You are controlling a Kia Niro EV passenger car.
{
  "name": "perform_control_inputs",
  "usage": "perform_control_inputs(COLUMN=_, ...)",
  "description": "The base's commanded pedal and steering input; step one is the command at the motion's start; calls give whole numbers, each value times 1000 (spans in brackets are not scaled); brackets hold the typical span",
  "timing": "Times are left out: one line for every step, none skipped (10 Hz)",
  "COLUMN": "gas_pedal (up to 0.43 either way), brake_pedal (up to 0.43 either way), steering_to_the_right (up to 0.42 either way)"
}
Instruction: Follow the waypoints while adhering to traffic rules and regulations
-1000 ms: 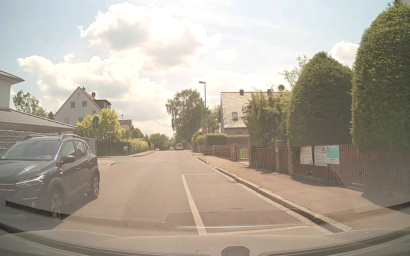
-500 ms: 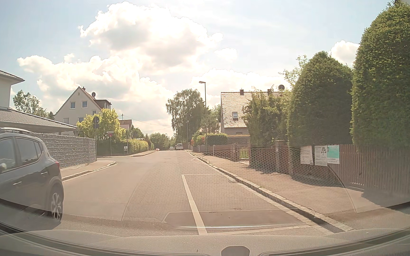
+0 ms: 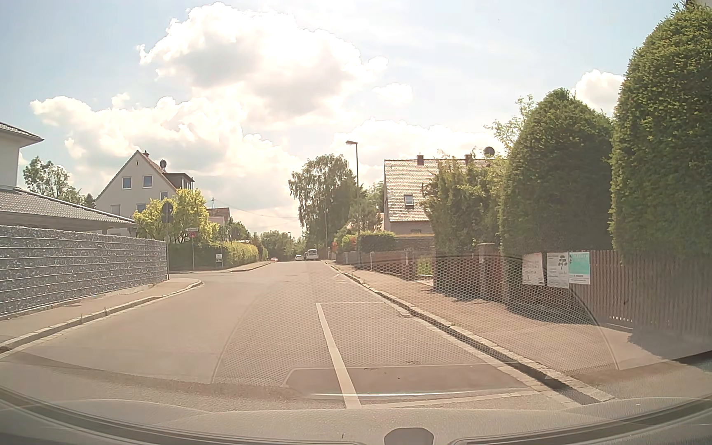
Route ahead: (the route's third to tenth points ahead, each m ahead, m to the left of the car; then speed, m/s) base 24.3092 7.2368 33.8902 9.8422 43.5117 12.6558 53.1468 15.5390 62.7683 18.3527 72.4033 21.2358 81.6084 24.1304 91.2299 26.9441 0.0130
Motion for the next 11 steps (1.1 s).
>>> perform_control_inputs(gas_pedal=0, brake_pedal=122, steering_to_the_right=-972)
perform_control_inputs(gas_pedal=0, brake_pedal=116, steering_to_the_right=-973)
perform_control_inputs(gas_pedal=0, brake_pedal=116, steering_to_the_right=-972)
perform_control_inputs(gas_pedal=0, brake_pedal=110, steering_to_the_right=-972)
perform_control_inputs(gas_pedal=0, brake_pedal=98, steering_to_the_right=-972)
perform_control_inputs(gas_pedal=0, brake_pedal=73, steering_to_the_right=-973)
perform_control_inputs(gas_pedal=0, brake_pedal=37, steering_to_the_right=-972)
perform_control_inputs(gas_pedal=0, brake_pedal=12, steering_to_the_right=-973)
perform_control_inputs(gas_pedal=0, brake_pedal=12, steering_to_the_right=-973)
perform_control_inputs(gas_pedal=0, brake_pedal=6, steering_to_the_right=-972)
perform_control_inputs(gas_pedal=0, brake_pedal=0, steering_to_the_right=-973)
